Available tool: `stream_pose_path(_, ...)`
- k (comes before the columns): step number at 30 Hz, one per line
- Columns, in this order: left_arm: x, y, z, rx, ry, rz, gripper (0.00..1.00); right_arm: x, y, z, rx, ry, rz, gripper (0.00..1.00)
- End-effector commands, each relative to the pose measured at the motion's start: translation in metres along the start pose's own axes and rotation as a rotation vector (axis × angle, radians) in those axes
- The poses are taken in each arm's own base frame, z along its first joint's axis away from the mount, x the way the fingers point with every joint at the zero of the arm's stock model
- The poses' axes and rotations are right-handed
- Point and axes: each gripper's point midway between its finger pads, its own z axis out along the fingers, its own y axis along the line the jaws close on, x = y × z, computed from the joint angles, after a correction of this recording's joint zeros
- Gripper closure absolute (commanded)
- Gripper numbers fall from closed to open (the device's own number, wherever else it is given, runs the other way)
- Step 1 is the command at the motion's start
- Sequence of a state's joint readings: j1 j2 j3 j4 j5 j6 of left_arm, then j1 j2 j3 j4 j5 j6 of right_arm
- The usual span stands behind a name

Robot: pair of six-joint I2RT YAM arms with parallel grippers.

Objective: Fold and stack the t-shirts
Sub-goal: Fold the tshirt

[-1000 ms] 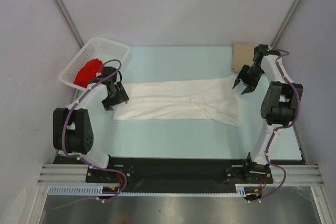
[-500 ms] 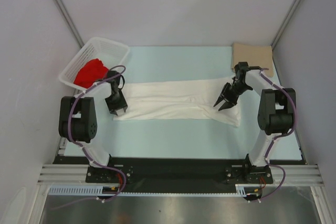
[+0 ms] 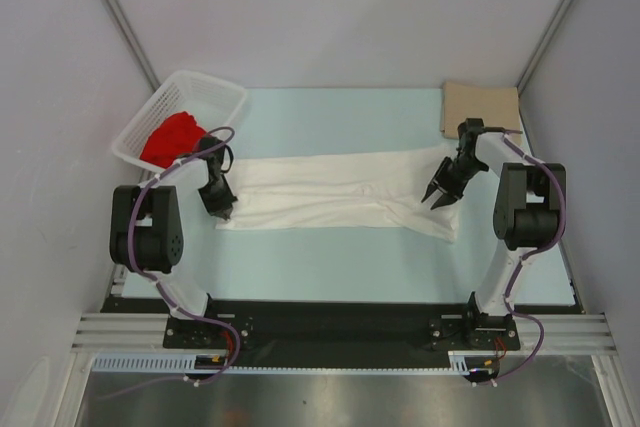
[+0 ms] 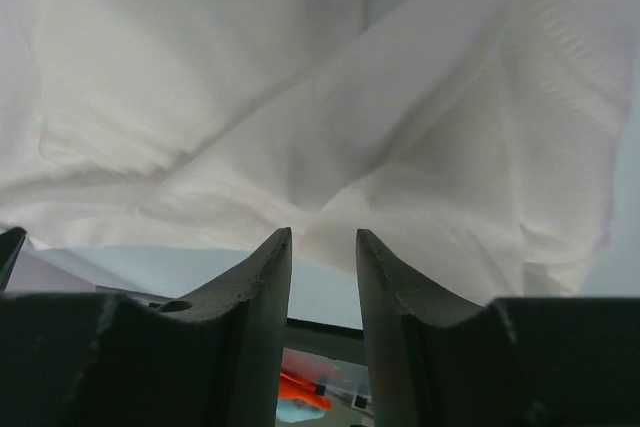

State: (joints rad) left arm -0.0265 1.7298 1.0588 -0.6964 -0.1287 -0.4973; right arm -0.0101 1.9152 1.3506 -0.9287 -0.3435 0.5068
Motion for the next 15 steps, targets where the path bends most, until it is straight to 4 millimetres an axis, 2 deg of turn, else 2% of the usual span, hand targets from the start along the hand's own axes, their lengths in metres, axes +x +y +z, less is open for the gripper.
stream_pose_path(1, -0.009, 0.019, -0.006, -0.065, -0.055, -0.031, 0.95, -0.024, -0.005, -0.010, 0.022, -0.083, -0.044, 0.60)
stream_pose_path(4, -0.012, 0.021, -0.014, -0.068, -0.077, -0.031, 0.80, -0.031, -0.004, -0.011, 0.024, -0.096, -0.052, 0.57)
stream_pose_path(5, -0.013, 0.021, -0.018, -0.066, -0.086, -0.029, 0.67, -0.034, -0.005, -0.010, 0.025, -0.096, -0.047, 0.57)
stream_pose_path(8, -0.022, 0.018, -0.034, -0.047, -0.130, -0.027, 0.49, -0.039, -0.005, -0.007, 0.019, -0.099, -0.038, 0.56)
stream_pose_path(11, -0.027, 0.013, -0.054, -0.032, -0.173, -0.012, 0.41, -0.046, -0.005, -0.004, 0.029, -0.105, -0.037, 0.56)
stream_pose_path(13, -0.029, 0.009, -0.065, -0.024, -0.197, 0.003, 0.41, -0.051, -0.006, -0.001, 0.042, -0.102, -0.034, 0.57)
stream_pose_path(15, -0.029, -0.004, -0.080, 0.016, -0.229, 0.037, 0.42, -0.054, -0.005, -0.001, 0.044, -0.104, -0.035, 0.57)
